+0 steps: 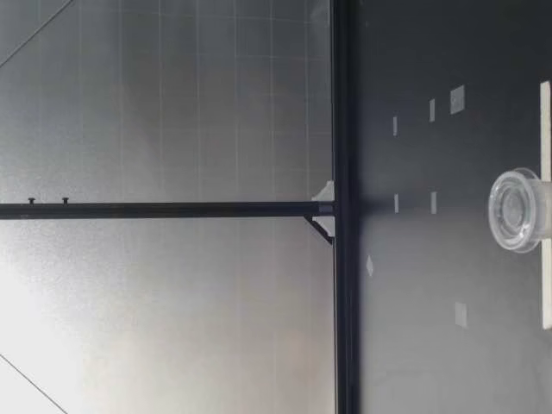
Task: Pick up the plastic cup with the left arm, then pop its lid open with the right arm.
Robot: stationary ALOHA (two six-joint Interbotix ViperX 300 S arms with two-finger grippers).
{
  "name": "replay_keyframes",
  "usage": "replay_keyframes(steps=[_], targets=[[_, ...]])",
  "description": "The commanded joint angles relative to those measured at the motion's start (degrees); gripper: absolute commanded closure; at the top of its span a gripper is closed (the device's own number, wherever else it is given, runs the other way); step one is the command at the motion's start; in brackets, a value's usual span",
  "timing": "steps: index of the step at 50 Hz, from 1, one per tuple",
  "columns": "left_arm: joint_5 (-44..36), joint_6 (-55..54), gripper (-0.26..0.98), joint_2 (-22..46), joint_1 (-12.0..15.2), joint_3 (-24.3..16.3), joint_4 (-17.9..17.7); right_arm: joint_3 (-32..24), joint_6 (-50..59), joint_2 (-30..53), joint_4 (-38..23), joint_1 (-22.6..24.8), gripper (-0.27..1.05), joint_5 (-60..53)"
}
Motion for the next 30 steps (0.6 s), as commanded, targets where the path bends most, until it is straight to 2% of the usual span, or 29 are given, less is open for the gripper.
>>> replay_keyframes(steps=[1,4,7,11,13,18,20,30], targets=[[-0.4,1.7,0.66,-1.9,-0.2,0.4,0.6,-1.1,0.2,-0.3,-0.1,-0.3,0.82,-0.2],[0.0,2.1,0.75,-3.2,-0.2,-0.4,0.4,-2.3,0.6,-1.1,0.2,-0.3,0.93,0.3],[0.9,2.5,0.8,-4.0,-0.1,-2.3,0.4,-4.4,1.2,-1.7,0.3,-0.3,0.97,2.2],[6.7,2.7,0.81,-3.4,0.1,-7.4,0.4,-8.7,1.3,-1.1,0.1,-0.4,0.98,9.1],[12.1,2.6,0.81,-2.2,0.6,-11.0,0.4,-11.3,1.3,0.4,0.1,-0.4,0.98,13.8],[23.2,2.5,0.81,3.4,2.2,-18.3,0.4,-16.3,1.7,5.9,0.2,-0.4,0.98,20.1],[25.0,2.4,0.81,6.2,2.9,-20.4,0.4,-17.2,1.9,8.3,0.3,-0.4,0.98,20.2],[25.0,2.4,0.81,18.2,4.0,-24.9,0.4,-21.0,4.8,22.7,0.4,-0.4,0.98,19.7]])
